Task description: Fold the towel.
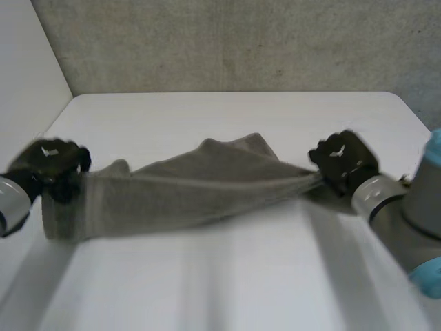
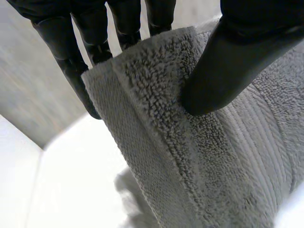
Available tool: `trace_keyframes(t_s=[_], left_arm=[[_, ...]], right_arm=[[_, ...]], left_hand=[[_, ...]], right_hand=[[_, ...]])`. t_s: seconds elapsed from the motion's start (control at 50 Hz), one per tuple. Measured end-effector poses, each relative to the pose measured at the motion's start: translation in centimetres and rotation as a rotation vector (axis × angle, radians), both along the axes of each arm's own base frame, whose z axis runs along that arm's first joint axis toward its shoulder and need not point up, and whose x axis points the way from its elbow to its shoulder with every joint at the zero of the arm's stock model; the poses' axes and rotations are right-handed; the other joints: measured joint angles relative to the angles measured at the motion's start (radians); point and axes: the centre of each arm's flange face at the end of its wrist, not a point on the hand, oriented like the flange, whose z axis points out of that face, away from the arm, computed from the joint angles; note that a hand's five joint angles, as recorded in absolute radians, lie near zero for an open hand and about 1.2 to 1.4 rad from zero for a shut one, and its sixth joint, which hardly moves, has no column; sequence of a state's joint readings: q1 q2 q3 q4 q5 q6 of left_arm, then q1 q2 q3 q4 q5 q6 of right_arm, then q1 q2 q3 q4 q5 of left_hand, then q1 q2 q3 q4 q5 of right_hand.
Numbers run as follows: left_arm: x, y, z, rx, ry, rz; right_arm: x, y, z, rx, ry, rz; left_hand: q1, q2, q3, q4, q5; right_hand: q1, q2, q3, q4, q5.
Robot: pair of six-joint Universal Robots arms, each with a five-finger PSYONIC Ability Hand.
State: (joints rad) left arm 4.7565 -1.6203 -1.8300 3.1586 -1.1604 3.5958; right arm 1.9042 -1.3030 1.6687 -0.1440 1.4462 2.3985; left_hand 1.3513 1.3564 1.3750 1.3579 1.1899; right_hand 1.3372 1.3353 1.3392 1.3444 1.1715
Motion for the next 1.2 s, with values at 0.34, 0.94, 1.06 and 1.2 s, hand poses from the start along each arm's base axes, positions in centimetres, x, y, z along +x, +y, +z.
trace_keyframes(t_s=[0.34, 0.94, 1.06, 1.2], left_arm=[[0.2, 1.5, 7.6, -0.156, 0.424, -0.01], [-1.6, -7.7, -3.4, 0.083, 0.279, 0.083], [-1.4, -7.7, -3.7, 0.092, 0.28, 0.094], [-1.0, -7.7, -3.8, 0.078, 0.281, 0.097]], right_arm=[[-2.7, 2.6, 13.2, 0.082, -0.082, 0.053], [4.6, -6.8, 3.4, 0.038, 0.266, 0.145], [5.7, -7.4, 2.2, 0.032, 0.273, 0.174], [6.5, -8.5, 0.3, 0.014, 0.299, 0.2]], left_hand=[[0.0, 0.0, 0.002, 0.0, 0.0], [0.001, 0.0, 0.004, 0.0, 0.001], [0.001, 0.0, 0.004, 0.0, 0.001], [0.001, 0.0, 0.004, 0.0, 0.001]], right_hand=[[0.0, 0.0, 0.0, 0.0, 0.001], [0.0, 0.0, 0.0, 0.0, 0.001], [0.0, 0.0, 0.0, 0.0, 0.001], [0.0, 0.0, 0.0, 0.0, 0.001]])
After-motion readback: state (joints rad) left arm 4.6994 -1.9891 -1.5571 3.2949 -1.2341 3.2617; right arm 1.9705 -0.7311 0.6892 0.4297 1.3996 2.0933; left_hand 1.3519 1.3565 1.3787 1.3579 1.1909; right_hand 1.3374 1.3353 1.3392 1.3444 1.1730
